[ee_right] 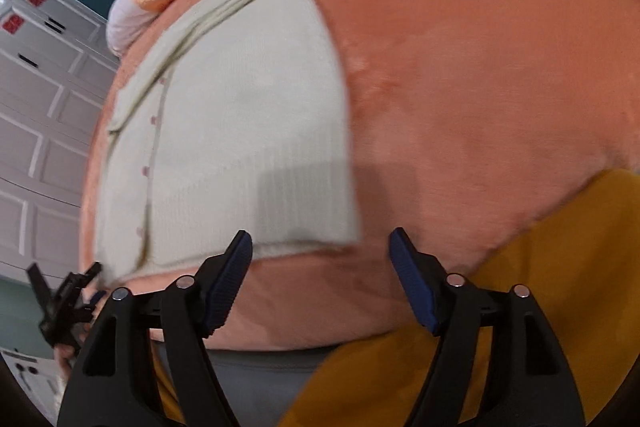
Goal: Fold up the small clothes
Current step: 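Grasp the ribbed hem with both tools and lift it toward the collar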
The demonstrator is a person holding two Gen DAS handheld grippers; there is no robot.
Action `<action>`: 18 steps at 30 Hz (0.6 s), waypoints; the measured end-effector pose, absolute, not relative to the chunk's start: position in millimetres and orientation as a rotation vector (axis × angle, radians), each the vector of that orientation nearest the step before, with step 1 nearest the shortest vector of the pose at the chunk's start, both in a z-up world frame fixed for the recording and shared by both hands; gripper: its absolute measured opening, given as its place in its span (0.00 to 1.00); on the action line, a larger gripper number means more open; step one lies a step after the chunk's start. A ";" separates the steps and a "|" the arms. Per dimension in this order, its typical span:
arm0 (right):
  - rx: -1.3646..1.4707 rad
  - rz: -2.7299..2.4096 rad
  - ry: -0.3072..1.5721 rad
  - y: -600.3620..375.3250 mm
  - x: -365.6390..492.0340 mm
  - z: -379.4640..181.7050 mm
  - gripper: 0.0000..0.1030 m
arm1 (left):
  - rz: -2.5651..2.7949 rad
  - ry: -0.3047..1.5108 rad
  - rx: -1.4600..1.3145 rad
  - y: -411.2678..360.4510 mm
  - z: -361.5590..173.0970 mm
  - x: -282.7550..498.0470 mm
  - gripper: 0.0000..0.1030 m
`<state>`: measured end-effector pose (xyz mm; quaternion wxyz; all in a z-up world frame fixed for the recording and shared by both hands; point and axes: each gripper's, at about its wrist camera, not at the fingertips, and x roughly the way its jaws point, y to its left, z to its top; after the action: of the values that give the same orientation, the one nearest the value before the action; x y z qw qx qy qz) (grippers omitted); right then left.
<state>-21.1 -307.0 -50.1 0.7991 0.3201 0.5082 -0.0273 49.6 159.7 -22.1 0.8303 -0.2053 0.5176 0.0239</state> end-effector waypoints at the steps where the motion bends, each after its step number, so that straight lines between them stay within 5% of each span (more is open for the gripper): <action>1: 0.705 -0.051 1.084 -305.9 -18.3 -50.3 0.70 | 0.054 1.097 -0.452 160.5 -21.7 51.7 0.74; 4: 0.738 -0.038 1.063 -303.9 -10.0 -50.4 0.70 | 0.044 1.105 -0.487 159.4 -22.3 61.6 0.74; 7: 0.734 -0.039 1.056 -303.7 -4.4 -48.1 0.50 | 0.009 1.107 -0.515 155.2 -17.8 65.4 0.69; 9: 0.719 -0.033 1.047 -302.0 -3.6 -43.6 0.18 | -0.035 1.130 -0.506 148.7 -14.3 69.5 0.46; 10: 0.708 -0.032 1.043 -301.2 -3.7 -40.9 0.13 | -0.040 1.145 -0.488 146.1 -13.9 71.0 0.32; 13: 0.687 -0.037 1.001 -302.6 -8.0 -29.4 0.08 | -0.044 1.161 -0.436 139.1 -8.3 70.7 0.09; 18: 0.628 -0.025 0.964 -301.8 -17.0 -9.9 0.06 | -0.073 1.103 -0.379 136.6 17.5 59.1 0.07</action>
<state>-17.0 -301.8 -9.9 0.8390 0.2971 0.4557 -0.0119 59.1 136.6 17.5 0.8340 -0.1788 0.5208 -0.0345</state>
